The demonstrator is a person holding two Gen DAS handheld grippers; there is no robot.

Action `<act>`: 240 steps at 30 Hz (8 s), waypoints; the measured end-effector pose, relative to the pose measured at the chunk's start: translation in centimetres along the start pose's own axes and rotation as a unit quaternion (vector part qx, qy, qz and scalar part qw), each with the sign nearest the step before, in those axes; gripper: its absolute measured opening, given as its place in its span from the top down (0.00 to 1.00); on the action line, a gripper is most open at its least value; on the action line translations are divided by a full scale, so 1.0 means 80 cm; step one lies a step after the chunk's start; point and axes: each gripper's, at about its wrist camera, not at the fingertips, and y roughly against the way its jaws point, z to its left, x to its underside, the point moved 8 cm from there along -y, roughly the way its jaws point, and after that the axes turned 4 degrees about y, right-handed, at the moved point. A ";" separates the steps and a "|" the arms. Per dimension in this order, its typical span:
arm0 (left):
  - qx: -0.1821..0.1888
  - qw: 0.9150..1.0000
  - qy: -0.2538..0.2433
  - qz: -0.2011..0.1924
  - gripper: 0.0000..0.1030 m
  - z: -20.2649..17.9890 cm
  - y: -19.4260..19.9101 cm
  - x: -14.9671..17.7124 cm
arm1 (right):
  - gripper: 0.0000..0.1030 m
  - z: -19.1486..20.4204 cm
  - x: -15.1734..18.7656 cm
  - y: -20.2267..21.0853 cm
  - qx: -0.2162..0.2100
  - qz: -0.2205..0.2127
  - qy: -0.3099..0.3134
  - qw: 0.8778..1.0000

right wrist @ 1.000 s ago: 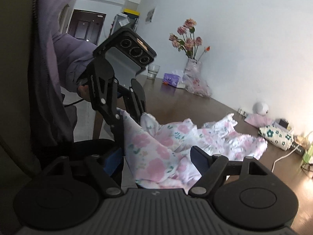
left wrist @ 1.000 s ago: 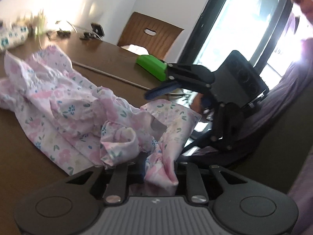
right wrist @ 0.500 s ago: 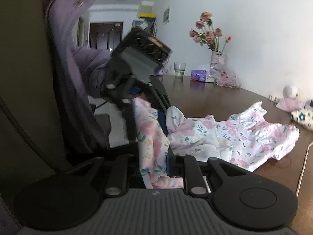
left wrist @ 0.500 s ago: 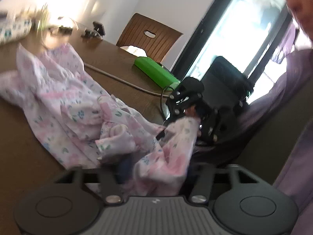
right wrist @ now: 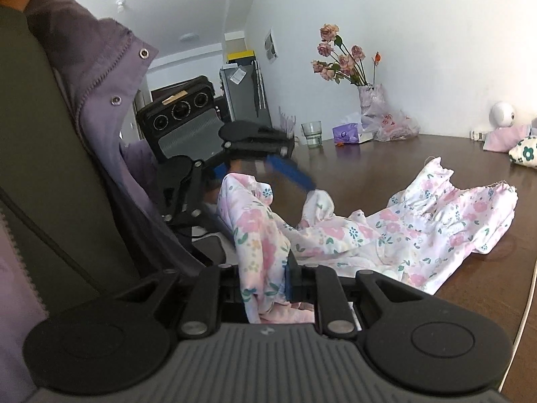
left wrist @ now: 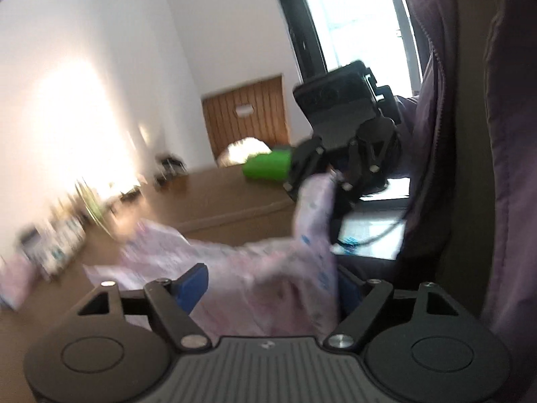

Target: Fold clothes

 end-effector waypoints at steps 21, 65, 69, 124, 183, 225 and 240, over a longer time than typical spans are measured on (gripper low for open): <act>0.179 0.962 0.202 0.046 0.71 0.032 -0.052 0.032 | 0.50 -0.045 -0.013 0.019 0.014 -0.047 -0.056 0.997; 0.086 0.814 0.567 -0.094 0.86 0.124 -0.019 0.047 | 0.28 -0.152 0.000 -0.008 0.218 -0.130 -0.312 0.916; 0.058 0.799 0.589 -0.107 0.88 0.133 -0.019 0.053 | 0.09 -0.130 -0.001 0.001 0.184 -0.128 -0.289 0.931; -0.086 0.814 0.572 -0.045 0.35 0.154 -0.025 0.064 | 0.84 -0.161 0.015 -0.052 0.271 0.020 -0.272 0.923; -0.203 0.877 0.433 0.045 0.75 0.140 -0.063 0.028 | 0.75 -0.118 -0.003 -0.096 0.336 0.058 -0.095 0.935; -0.109 0.794 0.596 -0.048 0.48 0.162 -0.039 0.083 | 0.54 -0.139 -0.021 -0.027 0.388 -0.014 -0.142 0.911; -0.083 0.789 0.602 -0.088 0.93 0.156 -0.018 0.084 | 0.92 -0.150 -0.016 -0.037 0.350 -0.034 -0.191 0.916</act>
